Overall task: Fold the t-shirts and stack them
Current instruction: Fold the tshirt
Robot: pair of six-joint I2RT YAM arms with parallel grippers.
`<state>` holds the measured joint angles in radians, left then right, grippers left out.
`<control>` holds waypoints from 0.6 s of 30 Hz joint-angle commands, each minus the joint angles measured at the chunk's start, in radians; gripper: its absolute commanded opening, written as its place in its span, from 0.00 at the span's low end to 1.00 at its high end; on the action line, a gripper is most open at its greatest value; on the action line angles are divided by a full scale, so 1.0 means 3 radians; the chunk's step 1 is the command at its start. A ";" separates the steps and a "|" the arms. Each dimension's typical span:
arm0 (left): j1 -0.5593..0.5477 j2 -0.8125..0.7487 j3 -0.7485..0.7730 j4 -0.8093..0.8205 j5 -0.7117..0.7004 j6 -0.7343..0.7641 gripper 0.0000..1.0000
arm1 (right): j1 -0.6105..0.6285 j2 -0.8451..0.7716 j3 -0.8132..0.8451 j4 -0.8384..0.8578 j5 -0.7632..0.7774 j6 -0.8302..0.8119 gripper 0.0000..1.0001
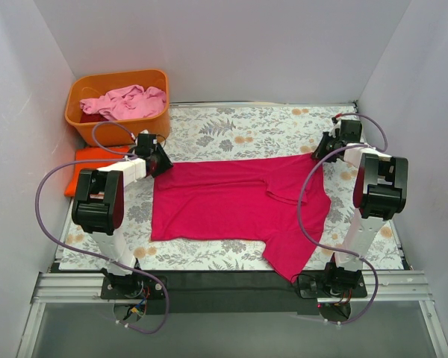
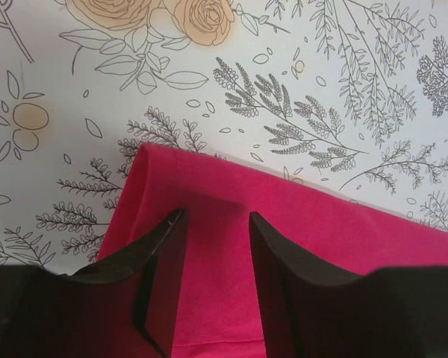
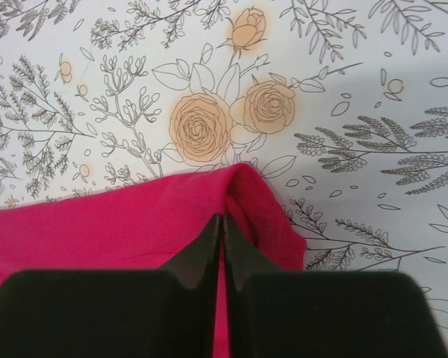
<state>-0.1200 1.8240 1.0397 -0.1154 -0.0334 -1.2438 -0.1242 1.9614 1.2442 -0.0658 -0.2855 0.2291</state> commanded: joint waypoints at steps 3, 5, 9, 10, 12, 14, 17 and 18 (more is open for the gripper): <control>0.0001 0.0066 -0.0065 0.0001 -0.0206 -0.0067 0.36 | -0.0102 -0.0054 0.0087 0.0051 0.0246 -0.0043 0.01; 0.0006 0.0086 -0.0086 0.0001 -0.0206 -0.0088 0.36 | -0.0143 -0.0044 0.0071 0.0051 0.0241 -0.0032 0.01; 0.0006 0.0087 -0.0081 -0.0004 -0.0185 -0.0088 0.36 | -0.0164 -0.0059 0.0061 0.0046 0.0165 -0.0053 0.01; 0.0006 0.0081 -0.0071 0.0006 -0.0155 -0.0083 0.37 | -0.0169 -0.0064 0.0066 0.0045 0.0114 -0.0068 0.04; 0.0006 0.0076 -0.0040 0.0011 -0.0134 -0.0037 0.40 | -0.0164 -0.0120 0.0071 0.0040 -0.0009 -0.0068 0.14; 0.0006 0.0056 0.0001 0.0006 -0.0099 -0.0011 0.45 | -0.0128 -0.0202 0.0071 0.0035 -0.0050 -0.0063 0.23; -0.0004 -0.0056 0.0047 0.0006 -0.0047 0.0030 0.50 | -0.0062 -0.0365 0.0020 0.0025 -0.0050 -0.0043 0.35; -0.0009 -0.0092 0.0052 0.0001 -0.0042 0.0040 0.53 | -0.0046 -0.0402 0.0005 0.0025 -0.0050 -0.0032 0.39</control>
<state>-0.1223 1.8263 1.0386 -0.0811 -0.0322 -1.2598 -0.1555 1.9385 1.2430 -0.0742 -0.2768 0.2268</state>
